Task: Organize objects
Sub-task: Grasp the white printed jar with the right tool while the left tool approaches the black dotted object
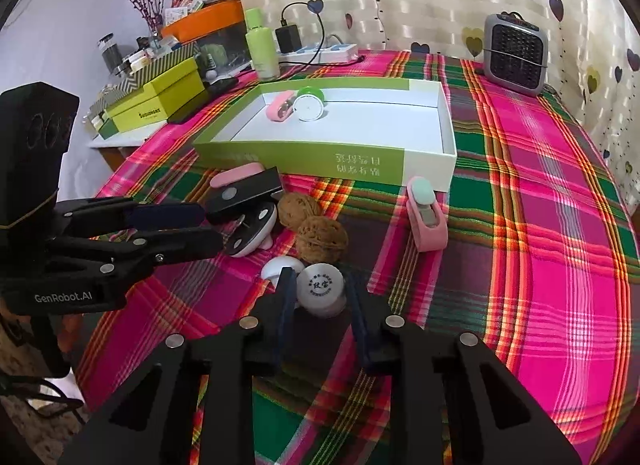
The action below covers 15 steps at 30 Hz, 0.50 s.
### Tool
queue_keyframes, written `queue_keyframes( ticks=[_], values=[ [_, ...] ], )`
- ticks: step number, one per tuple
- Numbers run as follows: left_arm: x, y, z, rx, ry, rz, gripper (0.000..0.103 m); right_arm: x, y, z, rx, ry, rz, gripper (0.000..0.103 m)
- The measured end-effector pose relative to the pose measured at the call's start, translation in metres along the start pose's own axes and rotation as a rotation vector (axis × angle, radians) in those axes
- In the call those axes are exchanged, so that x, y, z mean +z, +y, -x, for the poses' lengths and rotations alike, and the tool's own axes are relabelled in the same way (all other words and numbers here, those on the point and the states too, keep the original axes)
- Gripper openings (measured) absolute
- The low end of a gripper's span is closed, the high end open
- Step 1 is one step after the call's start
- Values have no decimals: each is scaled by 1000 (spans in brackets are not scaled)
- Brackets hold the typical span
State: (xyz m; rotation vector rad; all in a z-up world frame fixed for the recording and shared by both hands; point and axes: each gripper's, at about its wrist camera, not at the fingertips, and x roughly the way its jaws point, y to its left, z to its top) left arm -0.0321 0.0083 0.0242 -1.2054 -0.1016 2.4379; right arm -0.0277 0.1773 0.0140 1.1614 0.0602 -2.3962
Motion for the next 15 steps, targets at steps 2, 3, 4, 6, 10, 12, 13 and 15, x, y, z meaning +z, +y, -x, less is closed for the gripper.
queue_keyframes(
  ticks=[2, 3, 4, 6, 10, 12, 13, 15],
  values=[
    [0, -1, -1, -4, 0, -3, 43, -1, 0, 1, -4, 1, 3, 27],
    [0, -1, -1, -4, 2, -4, 43, 0, 0, 1, -5, 3, 4, 26],
    [1, -2, -2, -2, 3, -5, 43, 0, 0, 1, -6, 3, 6, 25],
    [1, -2, -2, -4, 2, -4, 43, 0, 1, 4, -11, -3, 12, 18],
    [2, -4, -6, -2, 6, -4, 43, 0, -1, 5, -40, -1, 20, 17],
    [2, -6, -8, -3, 10, -9, 43, -1, -1, 5, -29, 1, 19, 17],
    [2, -7, -10, 2, 16, -12, 43, -1, -1, 5, -20, 1, 17, 17],
    [3, -7, -13, 6, 22, -10, 43, -1, 0, 5, -3, 2, 12, 17]
  ],
)
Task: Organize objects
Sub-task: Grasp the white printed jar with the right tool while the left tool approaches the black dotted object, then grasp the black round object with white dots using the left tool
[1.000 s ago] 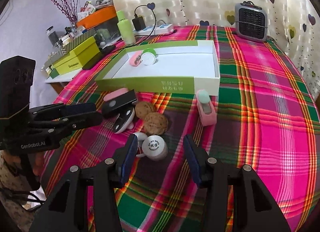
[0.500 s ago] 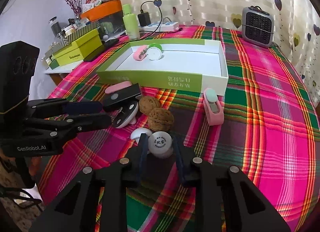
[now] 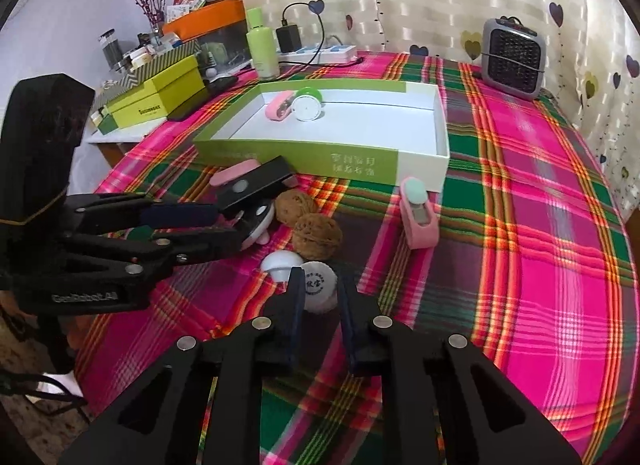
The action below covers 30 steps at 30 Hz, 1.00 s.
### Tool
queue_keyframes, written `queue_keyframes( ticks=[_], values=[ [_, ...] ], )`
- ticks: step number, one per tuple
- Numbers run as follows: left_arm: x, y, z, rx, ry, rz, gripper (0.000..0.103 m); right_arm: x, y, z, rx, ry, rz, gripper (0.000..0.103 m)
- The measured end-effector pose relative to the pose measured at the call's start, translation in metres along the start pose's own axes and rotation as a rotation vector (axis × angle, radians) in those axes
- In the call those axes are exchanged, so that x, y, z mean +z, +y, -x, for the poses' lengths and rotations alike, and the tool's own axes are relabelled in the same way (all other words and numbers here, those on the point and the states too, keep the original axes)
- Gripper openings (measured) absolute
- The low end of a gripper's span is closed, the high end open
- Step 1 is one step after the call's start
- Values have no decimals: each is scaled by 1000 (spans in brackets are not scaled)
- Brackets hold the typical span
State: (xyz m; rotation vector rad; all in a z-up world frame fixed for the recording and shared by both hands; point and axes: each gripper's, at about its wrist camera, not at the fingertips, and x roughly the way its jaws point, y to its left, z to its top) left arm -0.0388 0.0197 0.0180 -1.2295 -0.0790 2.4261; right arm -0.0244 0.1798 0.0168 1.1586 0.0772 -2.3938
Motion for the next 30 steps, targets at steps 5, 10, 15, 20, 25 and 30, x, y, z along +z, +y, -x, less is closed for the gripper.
queue_keyframes(
  ticks=[5, 10, 15, 20, 25, 30],
  values=[
    [0, 3, -6, 9, 19, 17, 43, 1, 3, -3, 6, 6, 14, 26],
    [-1, 3, -7, 6, 21, 20, 43, -1, 5, -10, 11, 28, 22, 31],
    [1, 1, -11, 10, 27, 22, 43, 0, 5, -10, -8, 21, 25, 31],
    [4, 1, -13, 9, 28, 37, 43, -1, 2, -8, -1, 20, 14, 29],
    [7, -3, -16, 16, 25, 24, 43, -3, 1, -4, 2, 17, 13, 29],
    [11, -4, -19, 19, 23, 38, 43, -4, -4, -1, -26, 12, 2, 29]
  ],
)
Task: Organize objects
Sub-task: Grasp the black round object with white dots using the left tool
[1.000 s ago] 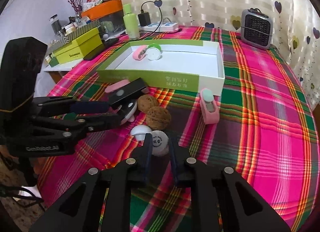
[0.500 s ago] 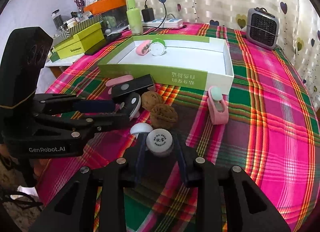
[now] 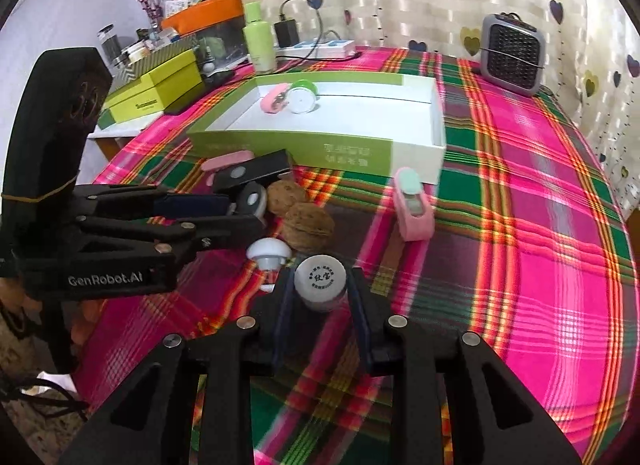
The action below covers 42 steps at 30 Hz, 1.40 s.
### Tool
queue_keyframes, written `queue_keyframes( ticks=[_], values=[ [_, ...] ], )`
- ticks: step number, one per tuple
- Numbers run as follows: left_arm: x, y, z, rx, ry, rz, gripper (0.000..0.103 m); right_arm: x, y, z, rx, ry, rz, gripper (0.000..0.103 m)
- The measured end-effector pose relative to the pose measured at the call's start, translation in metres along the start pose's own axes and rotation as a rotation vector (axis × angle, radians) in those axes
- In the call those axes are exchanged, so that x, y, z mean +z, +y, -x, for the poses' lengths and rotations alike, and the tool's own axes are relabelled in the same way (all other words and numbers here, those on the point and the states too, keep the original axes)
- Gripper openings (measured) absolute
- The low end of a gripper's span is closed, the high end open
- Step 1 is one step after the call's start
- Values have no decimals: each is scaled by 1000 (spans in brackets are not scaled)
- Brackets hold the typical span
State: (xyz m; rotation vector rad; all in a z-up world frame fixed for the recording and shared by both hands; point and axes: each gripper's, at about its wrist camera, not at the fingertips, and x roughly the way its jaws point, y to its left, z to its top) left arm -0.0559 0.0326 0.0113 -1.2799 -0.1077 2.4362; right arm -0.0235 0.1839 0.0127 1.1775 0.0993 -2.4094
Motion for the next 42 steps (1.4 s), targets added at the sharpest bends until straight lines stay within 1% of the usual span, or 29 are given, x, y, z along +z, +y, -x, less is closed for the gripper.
queue_keyframes(
  ticks=[6, 10, 13, 24, 42],
  values=[
    [1, 0, -3, 6, 2, 11, 43, -1, -6, 1, -13, 1, -13, 29],
    [0, -1, -3, 16, 1, 14, 43, -1, -6, 0, -11, -1, -12, 29],
    [0, -1, -3, 24, -3, 21, 41, -2, -7, 0, -8, -3, -15, 29],
    [-2, -3, 2, 52, -13, 16, 40, -2, -8, 1, -4, -7, -17, 29],
    [-2, -3, 17, 48, -37, 10, 40, 5, -3, 5, -3, -37, -15, 29]
  ],
)
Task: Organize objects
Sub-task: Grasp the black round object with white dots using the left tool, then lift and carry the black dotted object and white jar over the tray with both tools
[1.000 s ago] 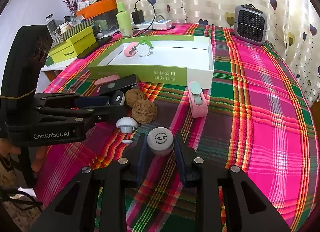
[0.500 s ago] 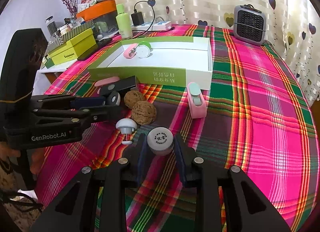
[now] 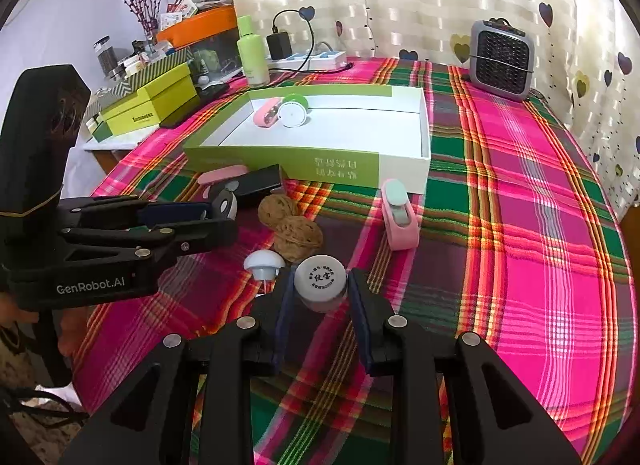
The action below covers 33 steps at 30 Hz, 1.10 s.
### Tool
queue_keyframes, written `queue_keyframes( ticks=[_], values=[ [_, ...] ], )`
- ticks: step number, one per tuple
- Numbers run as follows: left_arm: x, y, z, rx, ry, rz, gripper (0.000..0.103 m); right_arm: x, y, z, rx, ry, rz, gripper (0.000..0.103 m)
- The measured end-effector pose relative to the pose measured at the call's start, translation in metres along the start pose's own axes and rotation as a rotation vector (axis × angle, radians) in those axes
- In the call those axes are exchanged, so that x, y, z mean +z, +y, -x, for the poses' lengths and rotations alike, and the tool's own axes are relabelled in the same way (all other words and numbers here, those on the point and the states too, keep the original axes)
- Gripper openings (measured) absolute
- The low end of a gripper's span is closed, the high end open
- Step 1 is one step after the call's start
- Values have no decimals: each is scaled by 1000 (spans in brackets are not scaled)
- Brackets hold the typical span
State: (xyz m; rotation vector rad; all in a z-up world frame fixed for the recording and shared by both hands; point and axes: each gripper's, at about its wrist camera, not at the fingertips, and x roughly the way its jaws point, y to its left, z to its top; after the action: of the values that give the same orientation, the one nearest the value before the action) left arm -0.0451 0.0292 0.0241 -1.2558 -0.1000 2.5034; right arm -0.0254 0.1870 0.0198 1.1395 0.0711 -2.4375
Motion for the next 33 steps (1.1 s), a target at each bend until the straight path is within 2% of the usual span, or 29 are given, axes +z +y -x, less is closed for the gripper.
queue_keyframes(
  ticks=[16, 33],
  values=[
    [11, -6, 15, 22, -41, -17, 40, 15, -1, 10, -1, -47, -5, 29],
    [40, 1, 14, 19, -80, -17, 40, 46, -5, 6, -7, -85, -1, 29]
  ],
)
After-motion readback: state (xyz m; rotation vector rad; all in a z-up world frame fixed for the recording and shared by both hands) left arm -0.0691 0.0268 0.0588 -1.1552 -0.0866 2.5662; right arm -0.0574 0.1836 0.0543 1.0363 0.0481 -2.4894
